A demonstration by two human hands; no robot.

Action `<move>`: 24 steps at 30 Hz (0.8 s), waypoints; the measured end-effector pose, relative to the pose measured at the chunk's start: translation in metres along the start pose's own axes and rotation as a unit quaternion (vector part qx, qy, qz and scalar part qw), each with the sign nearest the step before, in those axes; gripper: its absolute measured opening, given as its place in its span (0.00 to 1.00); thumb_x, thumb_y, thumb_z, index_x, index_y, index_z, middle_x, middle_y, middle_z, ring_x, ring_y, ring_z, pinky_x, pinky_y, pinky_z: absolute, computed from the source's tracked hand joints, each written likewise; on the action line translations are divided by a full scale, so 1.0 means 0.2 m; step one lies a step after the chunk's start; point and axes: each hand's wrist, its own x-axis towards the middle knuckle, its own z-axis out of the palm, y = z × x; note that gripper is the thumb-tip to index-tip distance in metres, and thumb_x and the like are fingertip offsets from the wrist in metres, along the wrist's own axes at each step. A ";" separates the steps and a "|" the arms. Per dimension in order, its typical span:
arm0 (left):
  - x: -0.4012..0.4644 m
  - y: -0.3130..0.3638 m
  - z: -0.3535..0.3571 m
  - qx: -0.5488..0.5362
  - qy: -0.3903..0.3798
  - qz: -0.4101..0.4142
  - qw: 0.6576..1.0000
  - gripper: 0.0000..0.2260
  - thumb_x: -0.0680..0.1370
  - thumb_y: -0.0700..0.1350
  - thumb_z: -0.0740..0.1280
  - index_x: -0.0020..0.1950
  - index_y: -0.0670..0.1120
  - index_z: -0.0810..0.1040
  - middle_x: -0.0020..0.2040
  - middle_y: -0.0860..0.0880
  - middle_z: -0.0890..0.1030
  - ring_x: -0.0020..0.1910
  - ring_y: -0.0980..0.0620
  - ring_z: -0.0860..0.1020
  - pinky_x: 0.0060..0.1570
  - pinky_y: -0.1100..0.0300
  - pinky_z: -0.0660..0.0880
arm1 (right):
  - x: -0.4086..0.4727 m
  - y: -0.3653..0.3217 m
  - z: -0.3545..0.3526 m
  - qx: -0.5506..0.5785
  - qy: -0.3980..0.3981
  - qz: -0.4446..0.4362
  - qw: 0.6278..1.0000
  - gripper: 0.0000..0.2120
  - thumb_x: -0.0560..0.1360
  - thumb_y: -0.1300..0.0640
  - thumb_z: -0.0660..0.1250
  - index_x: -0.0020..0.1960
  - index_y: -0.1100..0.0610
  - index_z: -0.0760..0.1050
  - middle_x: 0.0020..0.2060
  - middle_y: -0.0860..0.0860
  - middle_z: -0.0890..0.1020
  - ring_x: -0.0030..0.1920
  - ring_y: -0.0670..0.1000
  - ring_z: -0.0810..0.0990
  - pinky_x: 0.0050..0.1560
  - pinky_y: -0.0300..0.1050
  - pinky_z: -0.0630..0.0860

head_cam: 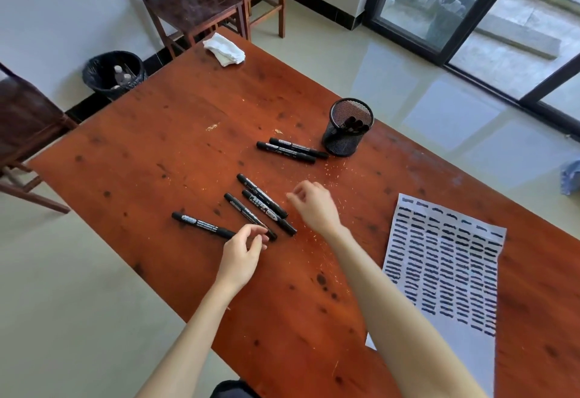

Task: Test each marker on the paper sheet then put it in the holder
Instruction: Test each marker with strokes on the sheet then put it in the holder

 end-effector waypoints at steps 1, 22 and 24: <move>-0.02 -0.01 -0.01 0.004 0.002 -0.001 1.000 0.08 0.79 0.39 0.59 0.49 0.50 0.75 0.43 0.53 0.80 0.43 0.57 0.79 0.43 0.64 0.74 | -0.01 -0.01 0.04 -0.012 -0.028 0.007 1.000 0.12 0.77 0.49 0.63 0.51 0.57 0.74 0.48 0.53 0.76 0.48 0.53 0.75 0.49 0.48 0.74; -0.15 0.02 -0.01 0.006 -0.008 0.013 1.000 0.09 0.79 0.39 0.59 0.48 0.52 0.76 0.45 0.52 0.81 0.45 0.56 0.79 0.46 0.62 0.76 | -0.16 0.13 -0.18 0.210 0.039 0.166 0.963 0.11 0.78 0.56 0.62 0.57 0.62 0.75 0.48 0.56 0.81 0.42 0.50 0.77 0.40 0.42 0.72; -0.15 0.08 0.05 0.015 -0.040 0.031 0.999 0.09 0.79 0.40 0.59 0.48 0.52 0.76 0.45 0.53 0.81 0.46 0.55 0.79 0.46 0.63 0.75 | -0.35 0.16 -0.24 0.440 0.020 0.180 0.880 0.12 0.79 0.60 0.62 0.60 0.63 0.75 0.41 0.53 0.81 0.35 0.46 0.77 0.34 0.37 0.74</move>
